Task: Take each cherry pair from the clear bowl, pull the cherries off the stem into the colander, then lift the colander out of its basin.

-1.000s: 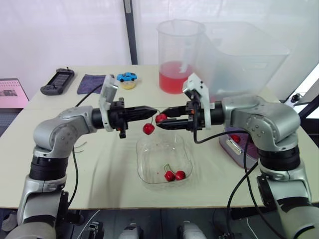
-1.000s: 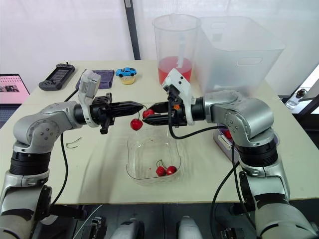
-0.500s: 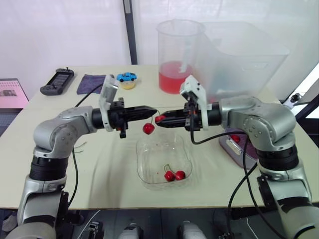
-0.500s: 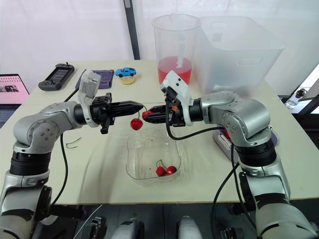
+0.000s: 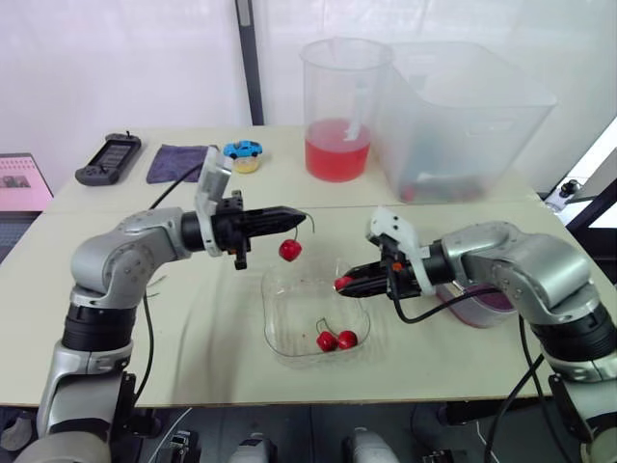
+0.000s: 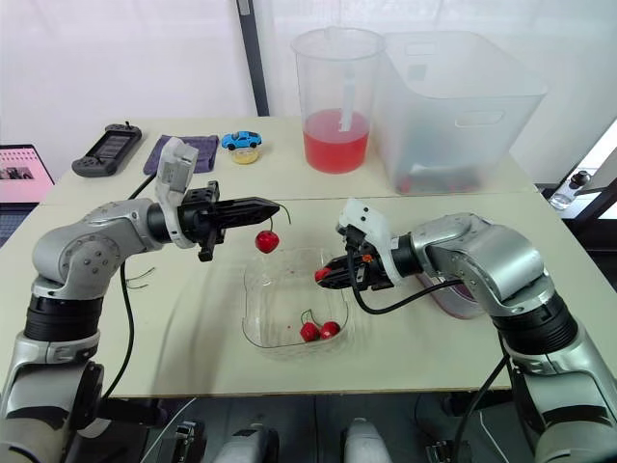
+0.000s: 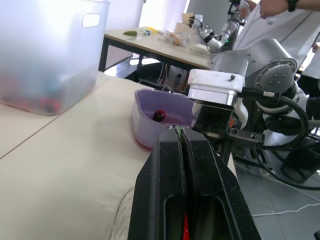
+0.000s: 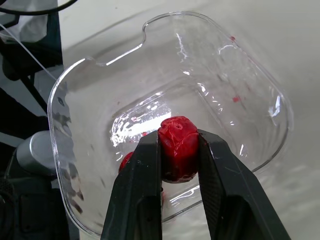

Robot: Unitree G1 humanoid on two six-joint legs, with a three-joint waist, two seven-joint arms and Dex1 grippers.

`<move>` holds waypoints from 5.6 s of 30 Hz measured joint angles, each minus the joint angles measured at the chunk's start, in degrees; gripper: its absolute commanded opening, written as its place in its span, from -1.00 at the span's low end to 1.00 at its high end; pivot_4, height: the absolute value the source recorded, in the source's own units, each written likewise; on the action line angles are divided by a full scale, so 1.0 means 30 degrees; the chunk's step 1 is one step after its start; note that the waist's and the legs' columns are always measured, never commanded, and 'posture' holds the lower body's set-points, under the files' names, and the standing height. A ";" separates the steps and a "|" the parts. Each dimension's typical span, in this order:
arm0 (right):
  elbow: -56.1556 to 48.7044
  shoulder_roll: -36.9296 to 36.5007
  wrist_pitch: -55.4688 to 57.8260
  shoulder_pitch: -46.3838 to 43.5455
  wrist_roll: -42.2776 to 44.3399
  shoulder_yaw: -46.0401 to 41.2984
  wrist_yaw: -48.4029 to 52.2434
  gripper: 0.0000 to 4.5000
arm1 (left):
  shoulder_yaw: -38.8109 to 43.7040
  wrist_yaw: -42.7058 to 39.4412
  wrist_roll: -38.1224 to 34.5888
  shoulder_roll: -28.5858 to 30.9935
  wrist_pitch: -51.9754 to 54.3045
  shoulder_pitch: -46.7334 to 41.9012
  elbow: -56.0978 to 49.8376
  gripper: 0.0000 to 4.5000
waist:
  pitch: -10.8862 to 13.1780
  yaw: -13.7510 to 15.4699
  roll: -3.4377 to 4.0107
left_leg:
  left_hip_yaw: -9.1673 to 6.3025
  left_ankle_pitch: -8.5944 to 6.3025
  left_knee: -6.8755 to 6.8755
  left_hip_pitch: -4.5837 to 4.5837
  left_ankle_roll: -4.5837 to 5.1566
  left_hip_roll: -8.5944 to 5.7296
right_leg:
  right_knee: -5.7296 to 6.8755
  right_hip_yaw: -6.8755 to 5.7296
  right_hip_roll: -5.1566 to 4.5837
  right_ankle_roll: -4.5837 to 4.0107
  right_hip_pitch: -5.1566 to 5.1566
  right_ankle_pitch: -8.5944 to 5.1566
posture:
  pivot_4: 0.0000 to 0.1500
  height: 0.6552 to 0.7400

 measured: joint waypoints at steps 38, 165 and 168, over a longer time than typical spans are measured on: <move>0.4160 -0.5185 -0.1056 -0.2900 -0.0531 -0.5541 0.3222 0.99 | -0.0033 0.1511 -0.0100 -0.3106 -0.1142 -0.0729 -0.0117 -1.00 | 0.0016 0.0056 0.0010 | 0.0015 0.0008 -0.0002 0.0015 -0.0015 0.0020 | -0.0028 0.0010 0.0019 0.0001 0.0031 0.0000 | 1.00 0.85; 0.2524 -0.1808 -0.8295 -0.1868 0.2049 -0.3078 0.4216 0.98 | 0.6872 0.5402 0.0503 0.3703 0.0785 0.7088 0.4441 -1.00 | 0.0025 0.0187 0.0007 | 0.0002 -0.0011 -0.0009 0.0019 0.0019 0.0012 | -0.0025 0.0002 -0.0022 0.0004 0.0025 0.0000 | 1.00 0.85; 0.3075 -0.1088 -0.8406 -0.1874 0.1615 -0.2756 0.3978 0.98 | 0.7305 0.6658 0.0630 0.3021 0.1363 0.6972 0.6012 -1.00 | 0.0025 0.0196 0.0006 | 0.0002 -0.0011 -0.0007 0.0017 0.0019 0.0008 | -0.0013 0.0001 -0.0023 0.0004 0.0019 0.0000 | 1.00 0.85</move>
